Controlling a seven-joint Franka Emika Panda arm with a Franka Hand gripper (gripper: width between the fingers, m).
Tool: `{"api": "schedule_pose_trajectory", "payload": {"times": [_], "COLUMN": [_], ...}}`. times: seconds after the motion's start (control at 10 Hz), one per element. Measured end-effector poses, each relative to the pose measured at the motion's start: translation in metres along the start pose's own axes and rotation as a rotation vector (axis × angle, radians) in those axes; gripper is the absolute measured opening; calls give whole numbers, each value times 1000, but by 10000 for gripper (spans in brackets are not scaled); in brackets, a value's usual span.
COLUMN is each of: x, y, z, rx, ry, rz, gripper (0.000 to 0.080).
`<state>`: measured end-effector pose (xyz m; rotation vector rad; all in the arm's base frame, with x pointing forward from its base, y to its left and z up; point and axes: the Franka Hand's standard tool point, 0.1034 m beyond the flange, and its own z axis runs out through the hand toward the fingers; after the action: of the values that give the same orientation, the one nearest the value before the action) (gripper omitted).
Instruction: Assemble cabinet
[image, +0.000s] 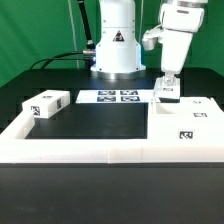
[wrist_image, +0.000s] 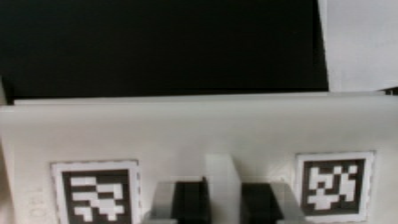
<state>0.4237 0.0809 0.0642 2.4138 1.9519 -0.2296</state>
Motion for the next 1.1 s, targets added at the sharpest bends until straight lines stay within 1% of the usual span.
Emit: {"api": "schedule_pose_trajectory", "payload": {"times": [0.3,0.5,0.7,1.1], "x": [2,4,0,0], "y": [11,16,21,22], "z": [-5,-4,-2,-1], "rx": [-12,-13,-12,-9], "ry": [4,6,8,8], "rz": [10,11,5,7], "gripper": [68,68,68,68]}}
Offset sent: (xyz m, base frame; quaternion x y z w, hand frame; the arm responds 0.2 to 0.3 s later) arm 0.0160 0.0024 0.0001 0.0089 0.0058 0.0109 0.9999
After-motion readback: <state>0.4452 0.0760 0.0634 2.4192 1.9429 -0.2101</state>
